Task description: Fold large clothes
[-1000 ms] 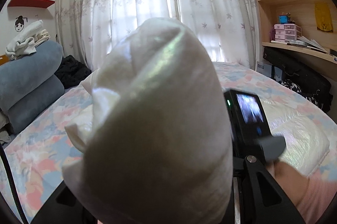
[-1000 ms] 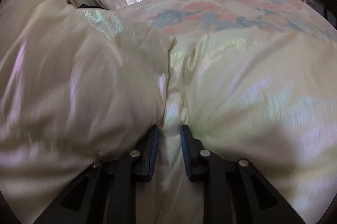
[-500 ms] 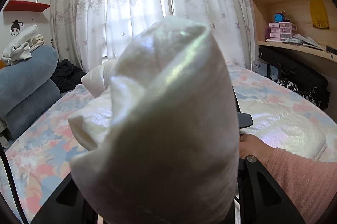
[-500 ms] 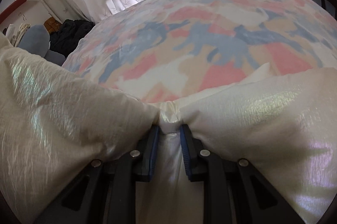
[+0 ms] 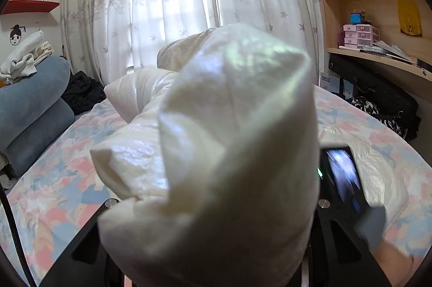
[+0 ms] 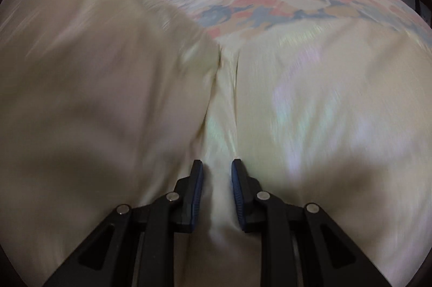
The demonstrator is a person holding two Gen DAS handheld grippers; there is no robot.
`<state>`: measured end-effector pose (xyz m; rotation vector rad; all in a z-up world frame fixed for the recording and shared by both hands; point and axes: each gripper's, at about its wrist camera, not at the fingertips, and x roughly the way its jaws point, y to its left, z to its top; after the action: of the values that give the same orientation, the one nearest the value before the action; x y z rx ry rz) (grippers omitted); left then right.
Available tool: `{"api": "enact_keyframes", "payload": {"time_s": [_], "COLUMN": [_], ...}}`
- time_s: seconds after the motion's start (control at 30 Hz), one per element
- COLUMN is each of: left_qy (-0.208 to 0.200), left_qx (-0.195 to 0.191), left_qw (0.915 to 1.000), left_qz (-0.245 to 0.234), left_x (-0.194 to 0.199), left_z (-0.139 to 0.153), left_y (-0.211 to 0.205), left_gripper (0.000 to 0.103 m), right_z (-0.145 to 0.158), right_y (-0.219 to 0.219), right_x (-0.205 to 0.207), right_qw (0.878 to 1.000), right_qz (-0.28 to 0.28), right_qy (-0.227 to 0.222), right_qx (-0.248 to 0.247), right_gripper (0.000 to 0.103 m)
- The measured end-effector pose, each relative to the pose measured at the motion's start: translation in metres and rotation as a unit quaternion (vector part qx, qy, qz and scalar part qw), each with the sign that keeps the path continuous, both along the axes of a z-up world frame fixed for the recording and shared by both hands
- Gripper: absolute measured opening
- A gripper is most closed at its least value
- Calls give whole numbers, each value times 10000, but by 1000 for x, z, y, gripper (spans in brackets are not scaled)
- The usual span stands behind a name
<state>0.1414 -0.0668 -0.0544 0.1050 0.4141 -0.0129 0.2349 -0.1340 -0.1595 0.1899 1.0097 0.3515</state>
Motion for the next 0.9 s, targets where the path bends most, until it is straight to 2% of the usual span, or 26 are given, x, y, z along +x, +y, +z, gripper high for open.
{"api": "enact_keyframes", "payload": {"time_s": [0.2,0.33,0.5,0.6,0.77,0.9], "left_qy": [88,119,183,251,418,309], "left_qx": [206,474,770,1027,1724,2187], "left_qw": [9997,9985,9955,9919,9790,9679], "left_qz": [-84,-240,-518,-705,-1002,-1196], "left_x": [1,2,6,11,16,3], "left_z": [4,4,-3,-14,-45,-66], "left_y": [-25,-53,-101,-136,-206,-254], "left_gripper": [34,34,34,34,34,34], "right_z": [3,15,30,36,40,36], "right_y": [-14,-41,-97,-136,-199,-238], "right_x": [-63,-96,-136,-156,-179,-196], "right_qw": [9997,9991,9969,9910,9721,9547], "right_qz": [165,67,-676,-1268,-2296,-2925], "right_qy": [-157,-144,-318,-407,-463,-448], "right_qx": [49,402,255,105,91,322], "right_gripper": [22,22,22,22,22,22]}}
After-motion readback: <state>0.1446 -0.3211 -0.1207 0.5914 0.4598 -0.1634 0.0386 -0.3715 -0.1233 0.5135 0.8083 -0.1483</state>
